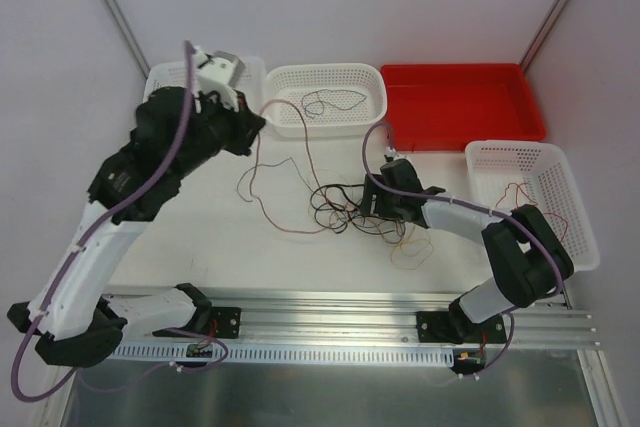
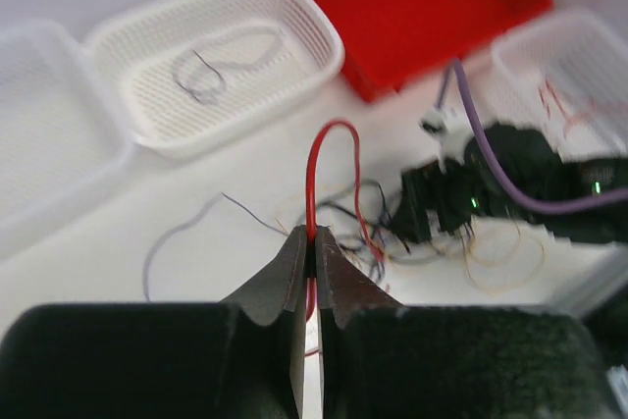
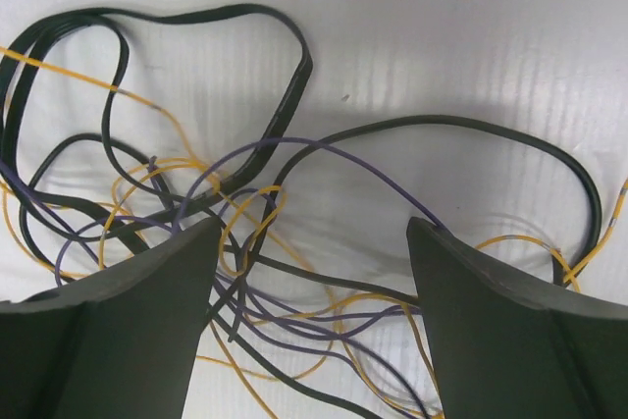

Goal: Untangle the cables

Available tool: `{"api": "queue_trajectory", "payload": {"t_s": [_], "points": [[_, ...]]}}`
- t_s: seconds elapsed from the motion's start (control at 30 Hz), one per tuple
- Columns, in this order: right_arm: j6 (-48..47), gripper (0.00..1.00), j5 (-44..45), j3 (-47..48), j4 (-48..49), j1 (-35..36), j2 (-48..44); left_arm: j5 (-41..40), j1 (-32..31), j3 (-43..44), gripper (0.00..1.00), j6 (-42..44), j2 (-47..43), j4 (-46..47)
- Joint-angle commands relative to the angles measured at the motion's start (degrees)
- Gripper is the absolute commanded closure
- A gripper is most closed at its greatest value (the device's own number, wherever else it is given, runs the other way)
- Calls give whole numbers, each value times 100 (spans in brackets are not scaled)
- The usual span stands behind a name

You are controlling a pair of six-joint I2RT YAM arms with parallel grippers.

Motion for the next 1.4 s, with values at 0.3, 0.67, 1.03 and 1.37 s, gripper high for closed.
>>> {"api": "queue_trajectory", "payload": {"t_s": [0.3,0.67,1.03,1.37], "points": [[-111,18,147,-234,-357,-368,-312,-1298,661,977,100,74,-556,-241],[-1183,6,-301,337,-1297,-166,-2105,-208,653,-78,100,-224,-573,-153],[-1579,0,-1760,434,-174,686,-3011,829,653,-869,100,-559,-653,84],[-1833,0,-1638,1146,100,1249,-2765,2112,363,-1669,100,91,-565,243]]}}
